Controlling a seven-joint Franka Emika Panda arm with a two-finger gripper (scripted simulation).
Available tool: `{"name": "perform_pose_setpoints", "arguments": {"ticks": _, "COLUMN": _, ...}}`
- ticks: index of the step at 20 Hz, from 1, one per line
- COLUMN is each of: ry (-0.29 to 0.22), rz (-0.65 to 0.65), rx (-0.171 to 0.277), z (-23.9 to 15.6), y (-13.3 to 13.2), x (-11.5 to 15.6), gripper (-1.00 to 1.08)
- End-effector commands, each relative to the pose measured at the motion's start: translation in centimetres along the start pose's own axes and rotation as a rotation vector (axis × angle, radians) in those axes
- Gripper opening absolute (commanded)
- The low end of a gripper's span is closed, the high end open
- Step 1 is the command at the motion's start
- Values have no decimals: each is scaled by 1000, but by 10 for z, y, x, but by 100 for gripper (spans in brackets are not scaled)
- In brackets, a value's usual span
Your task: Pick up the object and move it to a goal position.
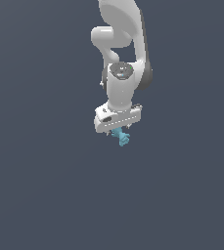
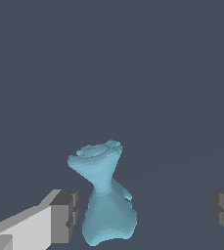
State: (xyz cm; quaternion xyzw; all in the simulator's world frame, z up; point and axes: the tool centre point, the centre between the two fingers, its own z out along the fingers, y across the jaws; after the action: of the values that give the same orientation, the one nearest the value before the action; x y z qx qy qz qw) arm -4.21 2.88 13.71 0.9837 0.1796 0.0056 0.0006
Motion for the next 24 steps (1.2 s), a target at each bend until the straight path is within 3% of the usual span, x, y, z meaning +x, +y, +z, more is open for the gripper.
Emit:
{"name": "perform_pose_setpoints", "arguments": {"ticks": 1, "ry": -3, "rz": -67, "rx": 1, "z": 7, "y": -9, "x": -7, "gripper": 100}}
{"name": "perform_pose_setpoints", "arguments": {"ticks": 10, "ry": -10, "rz": -203, "rx": 4, "z": 20, "y": -28, "x": -21, "gripper": 100}}
{"name": "perform_pose_setpoints", "arguments": {"ticks": 24, "ry": -10, "rz": -216, "rx": 5, "z": 48, "y": -30, "x": -24, "gripper": 100}}
